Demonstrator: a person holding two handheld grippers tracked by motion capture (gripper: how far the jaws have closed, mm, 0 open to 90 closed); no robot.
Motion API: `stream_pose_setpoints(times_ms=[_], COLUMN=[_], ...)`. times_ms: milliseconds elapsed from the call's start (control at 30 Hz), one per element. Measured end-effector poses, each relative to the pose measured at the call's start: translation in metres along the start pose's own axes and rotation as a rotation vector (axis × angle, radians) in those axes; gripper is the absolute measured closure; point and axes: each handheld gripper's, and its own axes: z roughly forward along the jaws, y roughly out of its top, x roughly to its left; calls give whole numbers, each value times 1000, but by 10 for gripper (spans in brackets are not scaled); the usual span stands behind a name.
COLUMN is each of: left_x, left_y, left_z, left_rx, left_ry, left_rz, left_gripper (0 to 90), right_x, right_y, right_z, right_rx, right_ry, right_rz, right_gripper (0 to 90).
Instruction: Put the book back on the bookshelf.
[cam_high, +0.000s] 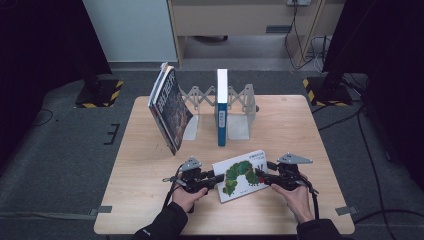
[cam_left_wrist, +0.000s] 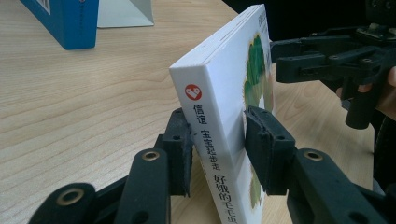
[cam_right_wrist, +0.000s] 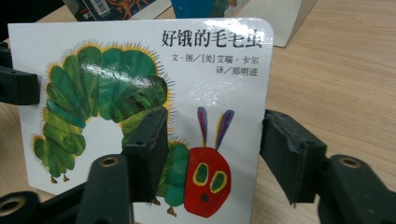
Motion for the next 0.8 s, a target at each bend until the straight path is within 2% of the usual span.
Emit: stream_pose_setpoints(times_ms=[67, 167, 333, 500, 800], left_x=[0, -2, -3, -6, -3], left_y=[0, 0, 1, 4, -1], left_z=[0, 0, 0, -2, 0], left_rx=[0, -3, -3, -45, -67], left_ry=[-4, -7, -3, 1, -58], left_rz=[10, 20, 23, 56, 64], left_gripper=[614, 621, 621, 650, 636], right_x=[-2, -4, -4, -4, -5], right_y=[-2, -7, -7, -4, -7], right_z=[0, 4, 4, 3, 1], right_rx=[11, 67, 68, 35, 7], right_ry=[10, 22, 21, 10, 14], right_rz=[11, 17, 17, 12, -12], right_gripper=[429, 409, 417, 419, 426])
